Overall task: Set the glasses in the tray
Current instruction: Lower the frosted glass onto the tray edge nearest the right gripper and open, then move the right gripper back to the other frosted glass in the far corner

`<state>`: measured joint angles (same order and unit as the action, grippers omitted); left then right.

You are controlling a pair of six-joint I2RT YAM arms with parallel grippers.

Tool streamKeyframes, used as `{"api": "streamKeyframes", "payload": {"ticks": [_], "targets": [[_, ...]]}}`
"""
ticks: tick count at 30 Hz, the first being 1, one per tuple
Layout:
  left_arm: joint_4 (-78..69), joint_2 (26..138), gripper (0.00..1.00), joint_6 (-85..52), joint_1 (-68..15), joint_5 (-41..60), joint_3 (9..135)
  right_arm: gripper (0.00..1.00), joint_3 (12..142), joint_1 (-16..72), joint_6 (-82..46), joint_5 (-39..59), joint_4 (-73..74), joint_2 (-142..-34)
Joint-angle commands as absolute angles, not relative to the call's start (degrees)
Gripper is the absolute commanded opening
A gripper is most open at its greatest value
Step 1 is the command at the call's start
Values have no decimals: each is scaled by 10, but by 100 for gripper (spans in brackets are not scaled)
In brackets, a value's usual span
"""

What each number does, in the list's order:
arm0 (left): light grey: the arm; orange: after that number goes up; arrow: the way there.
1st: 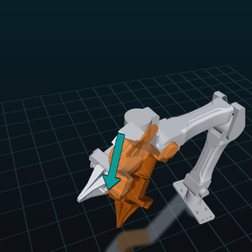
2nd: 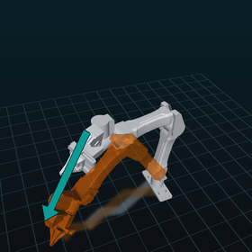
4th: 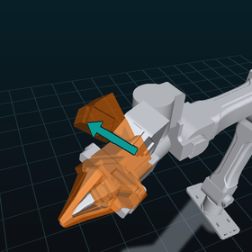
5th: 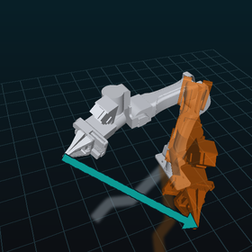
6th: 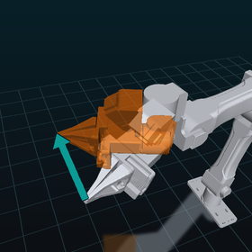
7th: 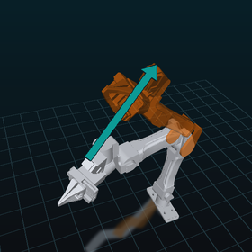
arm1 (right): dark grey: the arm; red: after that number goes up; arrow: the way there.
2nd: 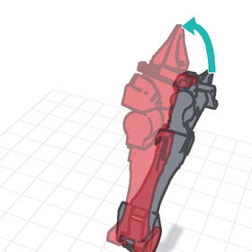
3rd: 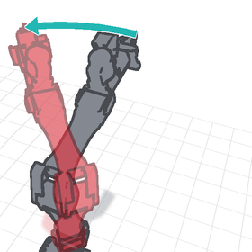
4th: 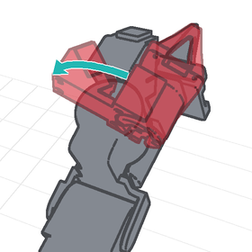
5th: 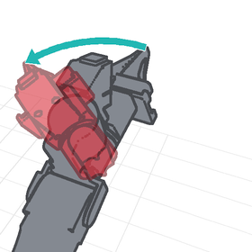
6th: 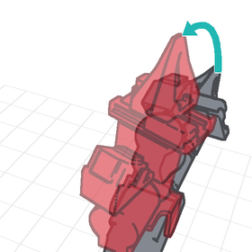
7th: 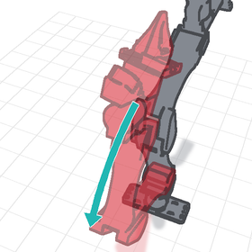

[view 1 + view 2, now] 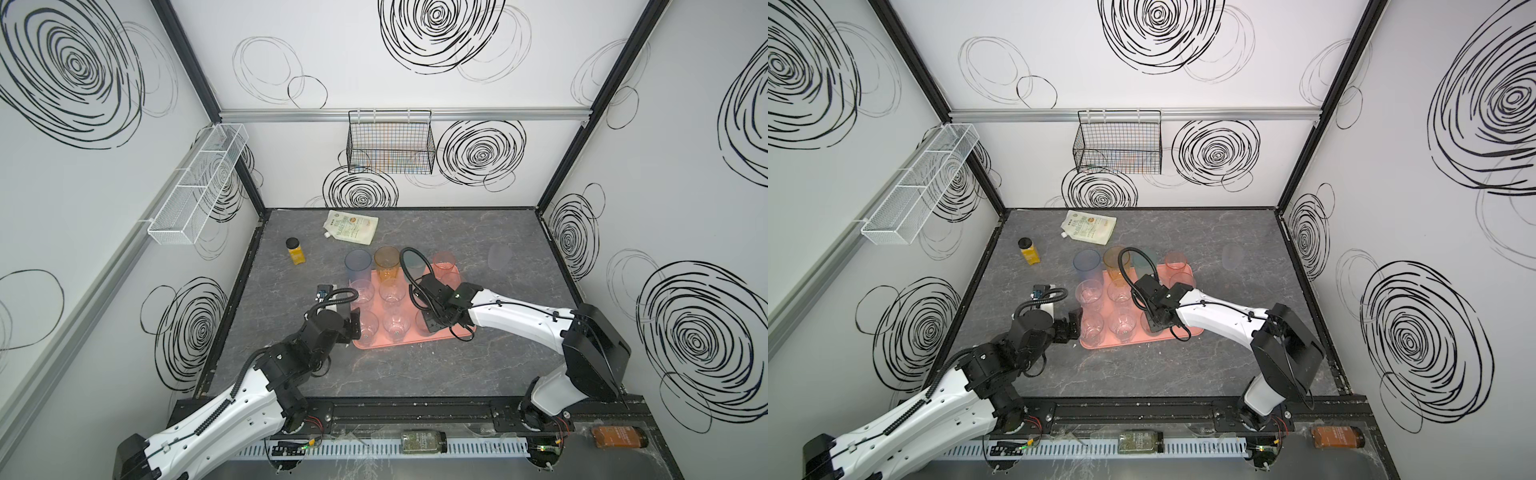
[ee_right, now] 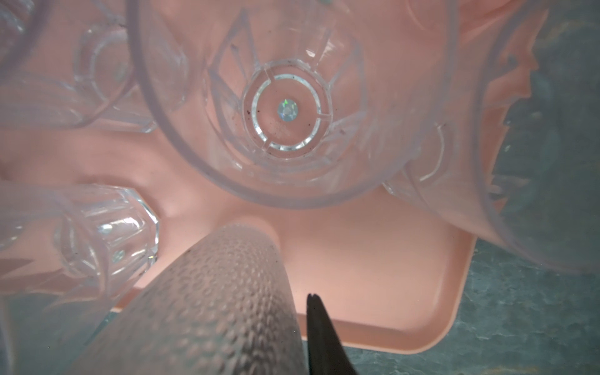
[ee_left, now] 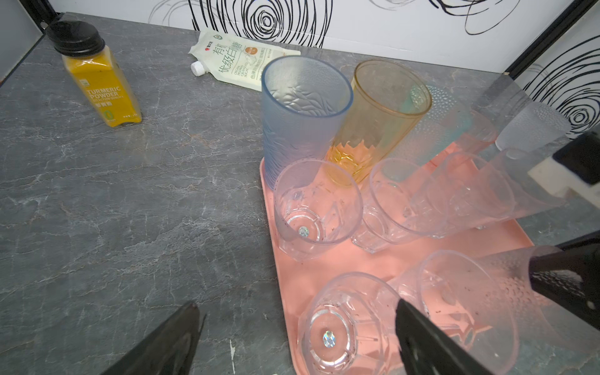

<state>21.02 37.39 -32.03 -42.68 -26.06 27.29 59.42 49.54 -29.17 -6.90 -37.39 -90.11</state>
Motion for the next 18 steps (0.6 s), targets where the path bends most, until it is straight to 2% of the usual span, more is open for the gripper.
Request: {"api": "streamKeyframes", "payload": {"ticks": [1,9,13,18], "targets": [[197,374,96,-326,-426,-274,273,30,622,499,-298,-72,-401,-890],[186,413,96,-304,-435,-279,324,41,696,474,-288,-58,-448,-824],[166,437,97,-283,-447,-290,348,45,724,405,-253,-76,-421,-796],[147,480,96,-272,-461,-291,370,50,740,274,-218,-45,-362,-798]]}}
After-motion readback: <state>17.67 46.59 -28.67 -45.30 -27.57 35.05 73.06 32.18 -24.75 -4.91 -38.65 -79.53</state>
